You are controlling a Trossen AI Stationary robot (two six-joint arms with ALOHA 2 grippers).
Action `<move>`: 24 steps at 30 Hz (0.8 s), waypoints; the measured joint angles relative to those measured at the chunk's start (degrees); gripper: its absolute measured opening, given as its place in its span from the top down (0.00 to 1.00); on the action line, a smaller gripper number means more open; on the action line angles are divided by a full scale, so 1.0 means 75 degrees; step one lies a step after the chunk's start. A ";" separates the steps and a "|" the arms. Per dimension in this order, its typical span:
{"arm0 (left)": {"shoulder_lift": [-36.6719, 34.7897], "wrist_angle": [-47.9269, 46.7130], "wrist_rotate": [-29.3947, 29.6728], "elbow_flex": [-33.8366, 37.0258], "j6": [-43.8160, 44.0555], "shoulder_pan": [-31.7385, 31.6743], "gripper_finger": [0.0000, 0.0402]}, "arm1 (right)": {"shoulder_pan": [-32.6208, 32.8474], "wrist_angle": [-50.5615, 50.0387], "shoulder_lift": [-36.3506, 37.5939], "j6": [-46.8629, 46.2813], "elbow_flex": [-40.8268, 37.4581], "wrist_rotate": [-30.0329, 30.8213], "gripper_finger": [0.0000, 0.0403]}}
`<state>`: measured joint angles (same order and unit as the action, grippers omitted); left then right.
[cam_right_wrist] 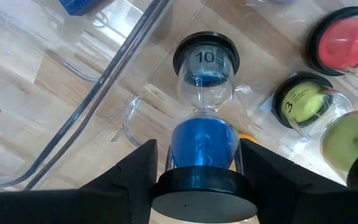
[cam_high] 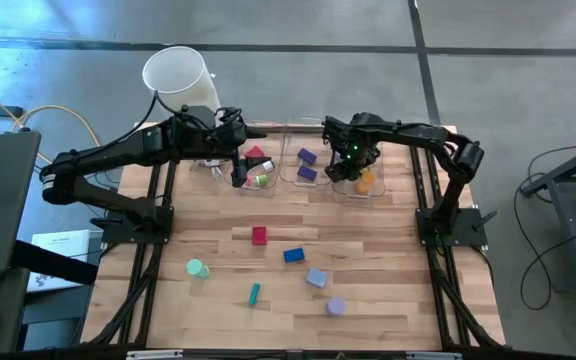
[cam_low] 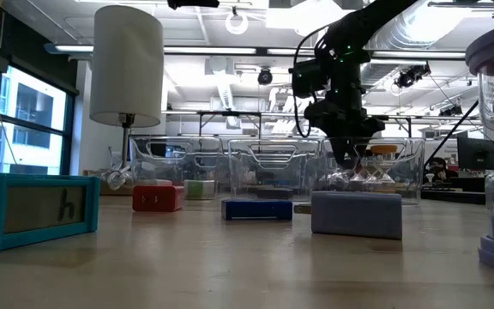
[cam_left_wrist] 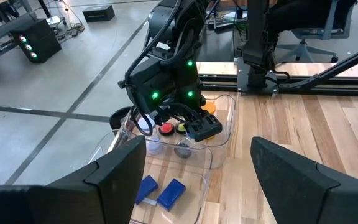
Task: Pick & Place Office items
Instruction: Put the blue hourglass into the right transparent bin
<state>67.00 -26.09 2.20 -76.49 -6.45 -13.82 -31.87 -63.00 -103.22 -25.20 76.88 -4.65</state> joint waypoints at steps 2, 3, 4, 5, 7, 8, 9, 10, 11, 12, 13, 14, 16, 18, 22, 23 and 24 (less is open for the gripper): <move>0.0000 0.0000 0.0000 0.0000 0.0000 0.0000 0.29 | 0.0001 -0.0015 0.0000 0.0002 0.0021 0.0037 0.48; 0.0000 0.0000 0.0000 0.0000 0.0001 -0.0001 0.29 | -0.0001 -0.0036 0.0000 -0.0001 0.0069 0.0071 0.47; 0.0000 0.0000 0.0000 0.0000 -0.0001 -0.0001 0.29 | 0.0002 -0.0038 0.0000 0.0002 0.0141 0.0129 0.46; 0.0000 0.0000 0.0000 0.0000 0.0002 -0.0001 0.29 | -0.0001 -0.0056 0.0000 0.0002 0.0242 0.0180 0.45; 0.0000 0.0000 0.0000 0.0000 -0.0001 -0.0001 0.29 | -0.0001 -0.0100 0.0003 0.0002 0.0493 0.0304 0.44; 0.0000 0.0000 0.0000 0.0000 -0.0001 -0.0001 0.29 | -0.0001 -0.0109 0.0003 0.0002 0.0616 0.0358 0.44; 0.0000 0.0000 0.0000 0.0000 -0.0001 -0.0001 0.29 | -0.0001 -0.0109 0.0003 0.0004 0.0738 0.0379 0.45; 0.0000 0.0000 0.0000 0.0000 0.0001 -0.0001 0.29 | -0.0001 -0.0115 0.0003 0.0002 0.0855 0.0379 0.45; 0.0000 0.0000 0.0000 0.0000 0.0000 -0.0001 0.29 | -0.0001 -0.0136 0.0003 0.0002 0.0962 0.0360 0.46; 0.0000 0.0000 0.0000 0.0000 0.0000 0.0000 0.29 | -0.0001 -0.0154 0.0003 0.0003 0.1068 0.0347 0.46; 0.0000 0.0000 0.0000 0.0000 0.0001 -0.0001 0.29 | -0.0001 -0.0158 0.0003 0.0003 0.1173 0.0356 0.47; 0.0000 0.0000 0.0000 0.0000 0.0002 0.0002 0.29 | 0.0002 -0.0158 0.0003 0.0002 0.1272 0.0419 0.47; 0.0000 0.0000 0.0000 0.0000 -0.0001 -0.0001 0.29 | 0.0002 -0.0152 0.0006 0.0002 0.1452 0.0656 0.49; 0.0000 0.0000 0.0000 0.0000 0.0000 0.0001 0.29 | -0.0001 -0.0158 0.0006 0.0003 0.1583 0.0813 0.50; 0.0000 0.0000 0.0000 0.0000 -0.0001 -0.0001 0.29 | 0.0036 -0.0201 0.0006 0.0002 0.1732 0.0815 0.52; 0.0000 0.0000 0.0000 0.0000 -0.0001 0.0001 0.29 | 0.0060 -0.0242 0.0006 0.0002 0.1759 0.0818 0.53; 0.0000 -0.0001 0.0000 0.0000 -0.0001 -0.0001 0.29 | 0.0102 -0.0286 0.0006 0.0002 0.1787 0.0811 0.54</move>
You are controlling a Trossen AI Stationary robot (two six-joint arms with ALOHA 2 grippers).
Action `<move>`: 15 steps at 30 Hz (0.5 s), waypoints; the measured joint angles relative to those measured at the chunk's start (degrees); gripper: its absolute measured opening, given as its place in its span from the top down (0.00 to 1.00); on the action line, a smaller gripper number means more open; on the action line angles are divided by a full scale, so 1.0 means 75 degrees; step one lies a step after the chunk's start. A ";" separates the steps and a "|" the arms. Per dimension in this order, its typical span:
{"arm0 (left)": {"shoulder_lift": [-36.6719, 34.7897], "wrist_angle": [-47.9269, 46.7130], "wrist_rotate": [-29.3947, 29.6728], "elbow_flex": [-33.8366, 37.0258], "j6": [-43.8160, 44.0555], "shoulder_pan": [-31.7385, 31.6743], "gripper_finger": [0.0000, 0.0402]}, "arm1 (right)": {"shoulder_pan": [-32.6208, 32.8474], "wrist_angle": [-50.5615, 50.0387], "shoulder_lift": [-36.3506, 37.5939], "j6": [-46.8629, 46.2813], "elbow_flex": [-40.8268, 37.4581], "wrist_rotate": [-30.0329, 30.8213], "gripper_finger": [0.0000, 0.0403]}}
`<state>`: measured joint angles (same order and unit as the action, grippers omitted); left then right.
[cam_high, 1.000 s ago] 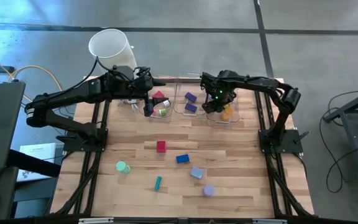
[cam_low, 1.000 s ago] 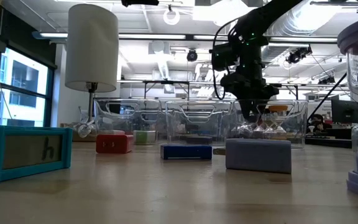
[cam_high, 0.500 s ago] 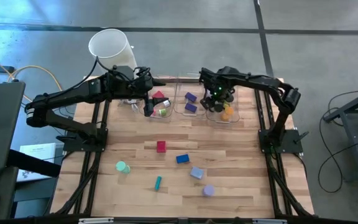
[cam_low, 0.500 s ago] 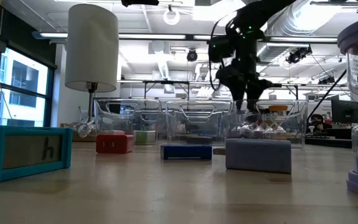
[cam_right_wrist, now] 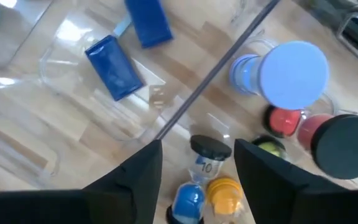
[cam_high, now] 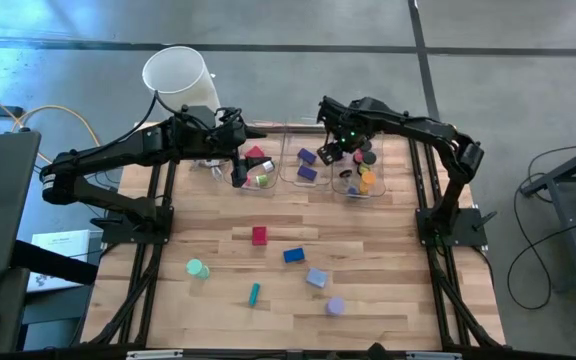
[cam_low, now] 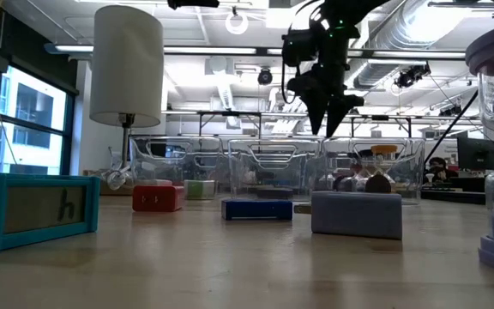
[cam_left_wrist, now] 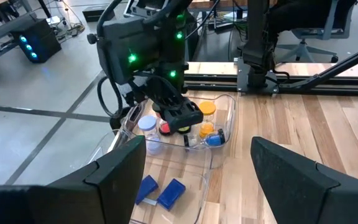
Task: Pick & Place Office items
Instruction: Put the blue hourglass into the right transparent bin
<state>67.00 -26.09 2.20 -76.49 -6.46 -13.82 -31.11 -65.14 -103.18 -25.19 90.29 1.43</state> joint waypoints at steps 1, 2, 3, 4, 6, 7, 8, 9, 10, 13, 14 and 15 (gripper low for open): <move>0.0000 0.0001 0.0000 0.0000 0.0000 0.0000 0.29 | 0.0043 -0.0095 0.0000 0.0000 0.0038 -0.0007 0.54; 0.0000 0.0001 0.0000 0.0000 0.0003 0.0000 0.29 | 0.0092 -0.0198 0.0000 0.0000 0.0062 -0.0012 0.55; 0.0000 0.0000 0.0000 0.0000 0.0001 0.0000 0.29 | 0.0144 -0.0316 0.0000 -0.0001 0.0086 -0.0028 0.55; 0.0000 0.0000 0.0000 0.0000 0.0000 0.0000 0.29 | 0.0201 -0.0428 0.0001 -0.0009 0.0089 -0.0038 0.56; 0.0000 0.0001 0.0000 0.0000 0.0001 0.0001 0.29 | 0.0302 -0.0710 0.0003 -0.0032 0.0089 -0.0106 0.57; 0.0000 -0.0001 0.0000 0.0000 0.0001 0.0003 0.29 | 0.0338 -0.0848 0.0003 -0.0017 0.0089 -0.0156 0.57; 0.0000 0.0001 0.0000 0.0000 0.0001 0.0002 0.29 | 0.0375 -0.0947 0.0003 -0.0006 0.0087 -0.0211 0.57; 0.0000 0.0001 0.0000 0.0000 0.0003 0.0002 0.29 | 0.0412 -0.0965 0.0003 -0.0006 0.0086 -0.0206 0.57; 0.0000 0.0001 0.0000 0.0000 0.0000 0.0003 0.29 | 0.0443 -0.0951 0.0003 -0.0006 0.0086 -0.0184 0.57; 0.0000 0.0001 0.0000 0.0000 0.0001 0.0002 0.29 | 0.0506 -0.0916 0.0003 -0.0050 0.0086 -0.0059 0.55; 0.0000 0.0001 0.0000 0.0000 0.0000 0.0003 0.29 | 0.0506 -0.0922 0.0003 -0.0067 0.0086 -0.0030 0.54; 0.0000 -0.0001 0.0000 0.0000 0.0000 0.0003 0.29 | 0.0506 -0.0938 0.0003 -0.0067 0.0086 -0.0032 0.53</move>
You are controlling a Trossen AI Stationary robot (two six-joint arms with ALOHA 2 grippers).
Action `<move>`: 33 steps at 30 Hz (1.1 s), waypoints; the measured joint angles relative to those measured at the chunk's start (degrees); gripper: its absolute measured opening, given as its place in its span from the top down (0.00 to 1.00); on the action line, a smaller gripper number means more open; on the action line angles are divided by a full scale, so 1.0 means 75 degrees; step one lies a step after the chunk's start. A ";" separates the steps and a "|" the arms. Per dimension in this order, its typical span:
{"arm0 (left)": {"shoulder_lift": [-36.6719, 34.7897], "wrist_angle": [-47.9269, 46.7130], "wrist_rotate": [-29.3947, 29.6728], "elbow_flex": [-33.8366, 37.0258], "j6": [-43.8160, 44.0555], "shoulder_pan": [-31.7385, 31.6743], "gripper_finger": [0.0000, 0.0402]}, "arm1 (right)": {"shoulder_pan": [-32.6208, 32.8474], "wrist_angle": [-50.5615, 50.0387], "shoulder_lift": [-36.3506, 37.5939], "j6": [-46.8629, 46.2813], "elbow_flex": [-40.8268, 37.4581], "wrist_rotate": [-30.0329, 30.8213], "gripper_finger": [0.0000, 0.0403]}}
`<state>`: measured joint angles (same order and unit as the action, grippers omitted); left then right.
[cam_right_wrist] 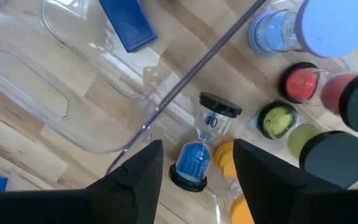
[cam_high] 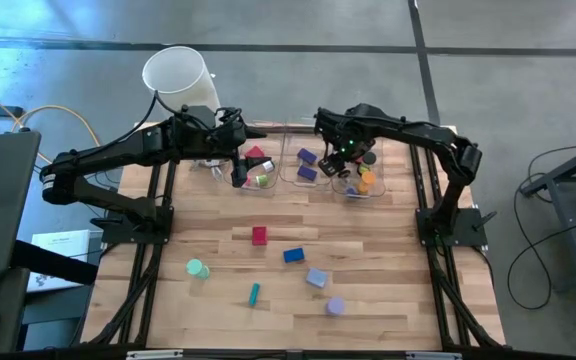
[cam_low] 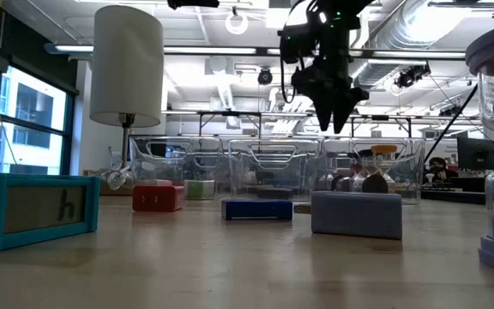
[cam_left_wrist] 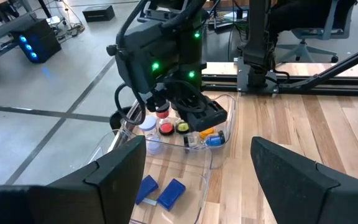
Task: Pick & Place Office items
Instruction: Put the blue hourglass into the right transparent bin
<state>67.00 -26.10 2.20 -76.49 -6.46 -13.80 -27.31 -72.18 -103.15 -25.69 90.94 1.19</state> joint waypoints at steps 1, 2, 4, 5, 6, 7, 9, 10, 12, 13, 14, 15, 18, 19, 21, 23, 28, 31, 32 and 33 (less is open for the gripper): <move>0.0000 -0.0001 0.0000 0.0000 0.0001 -0.0003 0.29 | 0.0000 0.0002 0.0000 -0.0003 0.0000 -0.0003 0.52; 0.0000 0.0002 0.0000 0.0000 0.0003 -0.0001 0.29 | -0.0001 0.0002 0.0000 -0.0003 0.0000 -0.0003 0.51; 0.0000 0.0002 0.0000 0.0000 0.0000 -0.0003 0.29 | 0.0000 0.0008 0.0000 -0.0003 0.0000 -0.0003 0.49; 0.0000 0.0002 0.0000 0.0000 0.0003 -0.0003 0.29 | 0.0000 0.0008 0.0000 -0.0008 0.0000 -0.0006 0.48; 0.0000 -0.0001 0.0000 0.0000 0.0002 -0.0003 0.29 | 0.0000 0.0008 0.0000 -0.0013 0.0000 -0.0006 0.47; 0.0000 0.0001 0.0000 0.0000 0.0002 0.0000 0.29 | 0.0000 0.0008 0.0000 -0.0016 0.0000 -0.0006 0.47; 0.0000 0.0001 0.0000 0.0000 0.0002 -0.0002 0.29 | 0.0000 0.0011 0.0000 -0.0021 0.0000 -0.0006 0.46; 0.0000 0.0001 0.0000 0.0000 0.0003 0.0000 0.29 | 0.0000 0.0011 0.0000 -0.0021 0.0000 -0.0006 0.45; 0.0000 0.0002 0.0000 0.0000 0.0000 0.0000 0.29 | 0.0000 0.0011 0.0000 -0.0021 0.0000 -0.0006 0.45; 0.0000 0.0001 0.0000 0.0000 0.0000 0.0000 0.29 | 0.0000 0.0011 0.0000 -0.0021 0.0000 -0.0006 0.45; 0.0000 0.0002 0.0000 0.0000 0.0000 -0.0001 0.29 | 0.0000 0.0011 0.0000 -0.0021 0.0000 -0.0007 0.46; 0.0000 0.0001 0.0000 0.0000 0.0003 -0.0002 0.29 | 0.0000 0.0014 0.0000 -0.0021 0.0000 -0.0009 0.46; 0.0000 0.0002 0.0000 0.0000 0.0003 0.0000 0.29 | 0.0000 0.0014 0.0000 -0.0021 0.0000 -0.0014 0.46; 0.0000 0.0002 0.0000 0.0000 0.0000 0.0000 0.29 | 0.0000 0.0014 0.0000 -0.0021 0.0000 -0.0032 0.46; 0.0000 0.0002 0.0000 0.0000 0.0003 0.0000 0.29 | 0.0000 0.0014 0.0000 -0.0021 0.0000 -0.0115 0.46; 0.0000 0.0002 0.0000 0.0000 0.0003 0.0000 0.29 | 0.0004 0.0025 0.0000 -0.0021 0.0000 -0.0160 0.46; 0.0000 0.0002 0.0000 0.0000 0.0003 -0.0003 0.29 | 0.0050 0.0115 0.0000 -0.0021 -0.0001 -0.0099 0.46; 0.0000 -0.0001 0.0000 0.0000 0.0001 -0.0002 0.29 | 0.0050 0.0127 0.0000 -0.0021 -0.0003 -0.0096 0.46; 0.0000 0.0002 0.0000 0.0000 0.0003 -0.0002 0.29 | 0.0057 0.0130 0.0000 -0.0021 -0.0003 -0.0110 0.46; -0.0001 0.0002 0.0000 0.0000 0.0001 -0.0002 0.29 | 0.0069 0.0131 0.0000 -0.0023 -0.0003 -0.0144 0.46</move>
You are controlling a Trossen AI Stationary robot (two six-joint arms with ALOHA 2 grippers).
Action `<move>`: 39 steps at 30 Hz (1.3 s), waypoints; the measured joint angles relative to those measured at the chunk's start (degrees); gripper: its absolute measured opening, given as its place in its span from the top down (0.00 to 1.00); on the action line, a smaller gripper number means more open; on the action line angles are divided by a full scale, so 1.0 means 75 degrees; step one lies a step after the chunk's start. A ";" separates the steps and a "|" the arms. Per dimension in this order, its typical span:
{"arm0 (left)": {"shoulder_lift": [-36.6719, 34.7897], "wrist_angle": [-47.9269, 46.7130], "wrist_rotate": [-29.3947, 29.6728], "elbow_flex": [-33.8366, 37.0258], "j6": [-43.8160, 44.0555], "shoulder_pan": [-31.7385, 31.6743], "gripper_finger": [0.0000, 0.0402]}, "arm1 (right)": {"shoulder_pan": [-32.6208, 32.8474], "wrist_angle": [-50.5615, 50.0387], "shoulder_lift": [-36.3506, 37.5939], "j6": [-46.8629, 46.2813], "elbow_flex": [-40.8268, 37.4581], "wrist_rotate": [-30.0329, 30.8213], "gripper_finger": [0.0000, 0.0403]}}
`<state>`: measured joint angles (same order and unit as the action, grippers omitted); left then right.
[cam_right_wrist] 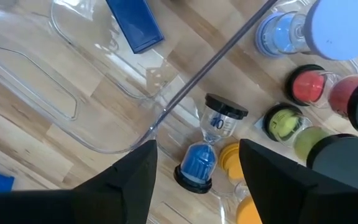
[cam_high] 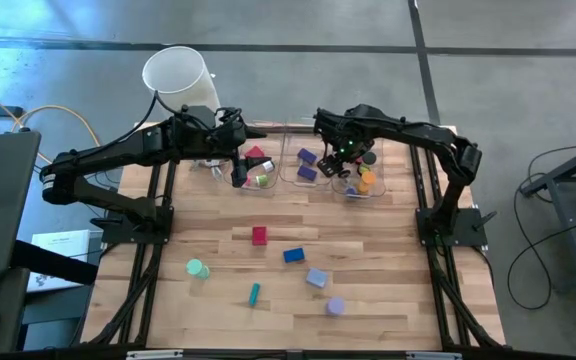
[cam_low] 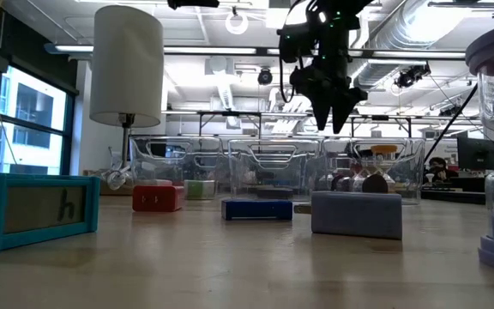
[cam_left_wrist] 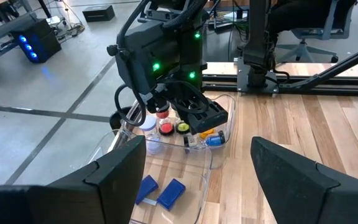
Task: Pick & Place Office items
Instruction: Put the blue hourglass into the right transparent bin
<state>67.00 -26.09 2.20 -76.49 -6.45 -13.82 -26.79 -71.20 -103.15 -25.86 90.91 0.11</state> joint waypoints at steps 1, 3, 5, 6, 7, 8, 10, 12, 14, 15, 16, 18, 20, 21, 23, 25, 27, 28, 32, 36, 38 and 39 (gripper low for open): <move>0.0001 0.0000 0.0000 0.0000 0.0002 0.0002 0.29 | 0.0020 0.0000 -0.0001 -0.0027 0.0000 -0.0008 0.46; 0.0001 -0.0001 0.0000 0.0000 0.0001 0.0001 0.29 | 0.0043 -0.0009 0.0000 -0.0142 0.0000 -0.0006 0.46; 0.0001 -0.0001 0.0000 0.0000 0.0000 0.0002 0.29 | 0.0048 -0.0031 -0.0002 -0.0159 0.0000 -0.0008 0.46; -0.0001 0.0000 0.0000 0.0000 -0.0001 0.0001 0.29 | 0.0051 -0.0056 -0.0003 -0.0164 0.0000 -0.0011 0.46; 0.0001 -0.0002 0.0000 0.0000 0.0000 0.0002 0.29 | 0.0054 -0.0061 -0.0003 -0.0167 0.0000 -0.0014 0.46; 0.0001 -0.0002 0.0000 0.0000 0.0000 0.0000 0.29 | 0.0064 -0.0060 -0.0001 -0.0171 0.0000 -0.0011 0.46; 0.0001 -0.0001 0.0000 0.0000 0.0002 0.0000 0.29 | 0.0089 -0.0041 -0.0003 -0.0173 -0.0031 -0.0009 0.46; -0.0001 -0.0001 0.0000 0.0000 -0.0001 0.0002 0.29 | 0.0131 0.0011 -0.0003 -0.0173 -0.0170 0.0003 0.46; 0.0000 -0.0003 0.0000 0.0000 -0.0001 0.0002 0.29 | 0.0138 -0.0004 -0.0003 -0.0172 -0.0382 0.0063 0.46; -0.0001 0.0000 0.0000 0.0000 0.0000 0.0002 0.29 | 0.0144 0.0011 -0.0003 -0.0162 -0.0501 0.0132 0.46; -0.0002 -0.0001 0.0000 0.0000 0.0002 0.0002 0.29 | 0.0144 0.0041 -0.0003 -0.0144 -0.0633 0.0183 0.46; -0.0002 -0.0001 0.0000 0.0000 0.0000 0.0000 0.29 | 0.0141 0.0162 -0.0003 -0.0135 -0.0902 0.0333 0.46; -0.0002 -0.0003 0.0000 0.0000 0.0002 0.0002 0.29 | 0.0136 0.0393 -0.0003 -0.0125 -0.1123 0.0392 0.46; -0.0002 -0.0002 0.0000 0.0000 0.0001 0.0001 0.29 | 0.0124 0.0521 -0.0003 -0.0125 -0.1207 0.0384 0.46; -0.0002 -0.0003 0.0000 0.0000 0.0000 0.0002 0.29 | 0.0111 0.0699 -0.0003 -0.0120 -0.1324 0.0377 0.46; -0.0002 -0.0001 0.0000 0.0000 0.0001 0.0001 0.29 | 0.0109 0.0842 -0.0003 -0.0120 -0.1411 0.0386 0.46; -0.0002 -0.0001 0.0000 0.0000 0.0000 0.0002 0.29 | 0.0112 0.1052 -0.0003 -0.0120 -0.1482 0.0389 0.46; -0.0002 -0.0003 0.0000 0.0000 0.0000 0.0002 0.29 | 0.0109 0.1116 -0.0003 -0.0123 -0.1514 0.0372 0.46; -0.0002 0.0000 0.0000 0.0000 0.0002 0.0001 0.29 | 0.0112 0.1206 -0.0003 -0.0138 -0.1634 0.0563 0.46; -0.0002 -0.0003 0.0000 0.0000 0.0002 0.0001 0.29 | 0.0121 0.1285 -0.0003 -0.0356 -0.1782 0.0925 0.45; -0.0002 -0.0003 0.0000 0.0000 0.0001 0.0001 0.29 | 0.0124 0.1393 -0.0003 -0.0347 -0.1865 0.0951 0.44; -0.0002 -0.0002 0.0000 0.0000 0.0000 0.0000 0.29 | 0.0121 0.1419 -0.0003 -0.0330 -0.1904 0.0941 0.44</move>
<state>66.98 -26.10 2.20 -76.49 -6.45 -13.82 -25.89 -60.55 -103.18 -28.34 76.63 7.17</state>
